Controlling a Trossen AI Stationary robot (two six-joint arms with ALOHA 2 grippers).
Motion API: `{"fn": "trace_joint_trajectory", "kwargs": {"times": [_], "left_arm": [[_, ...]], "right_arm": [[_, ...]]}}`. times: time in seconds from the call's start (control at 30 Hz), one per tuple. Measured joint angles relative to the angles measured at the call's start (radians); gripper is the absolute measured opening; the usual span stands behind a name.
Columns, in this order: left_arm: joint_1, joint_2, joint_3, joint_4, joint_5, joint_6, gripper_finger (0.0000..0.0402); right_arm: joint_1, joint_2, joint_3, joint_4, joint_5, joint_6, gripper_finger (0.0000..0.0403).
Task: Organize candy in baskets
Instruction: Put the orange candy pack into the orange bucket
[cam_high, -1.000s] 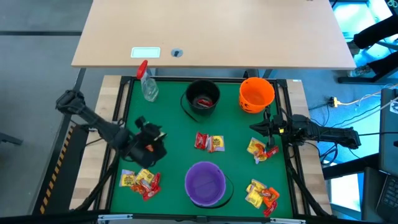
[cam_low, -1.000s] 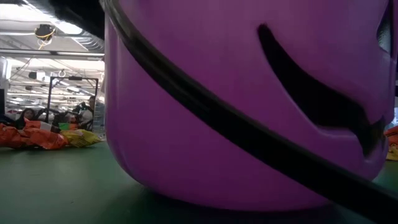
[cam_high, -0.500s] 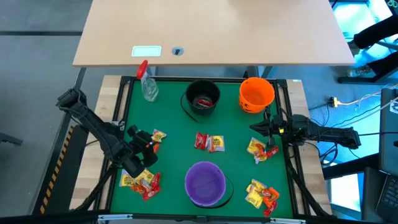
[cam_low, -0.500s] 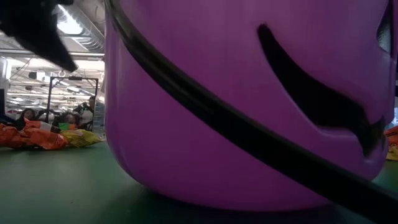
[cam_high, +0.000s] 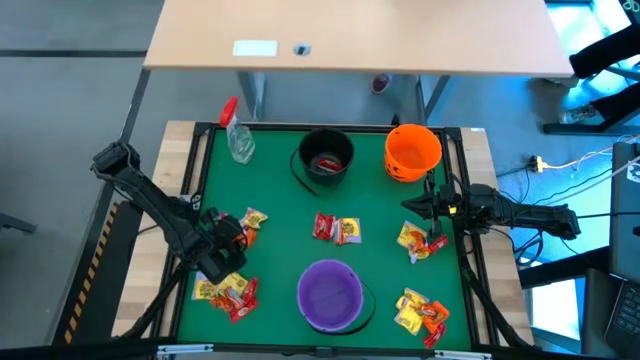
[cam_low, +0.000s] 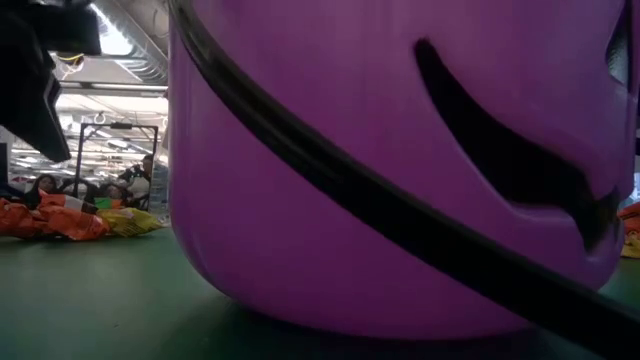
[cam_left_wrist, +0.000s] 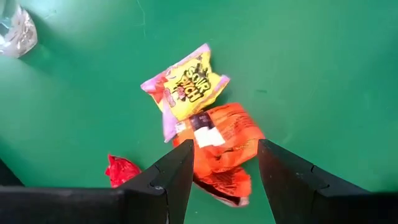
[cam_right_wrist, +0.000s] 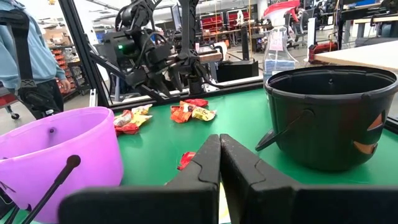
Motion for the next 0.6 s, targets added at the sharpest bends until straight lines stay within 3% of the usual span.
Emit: {"fn": "trace_joint_trajectory", "kwargs": {"times": [0.33,0.6], "left_arm": [[0.11,0.0,-0.102,0.005,0.107,-0.091,0.0166],[0.159,-0.037,-0.186,0.223,0.114,-0.001,0.0166]], "right_arm": [[0.0,0.0,0.0,0.0,0.0,0.0,0.001],[0.0,0.0,0.0,0.0,0.0,0.0,0.001]]}}
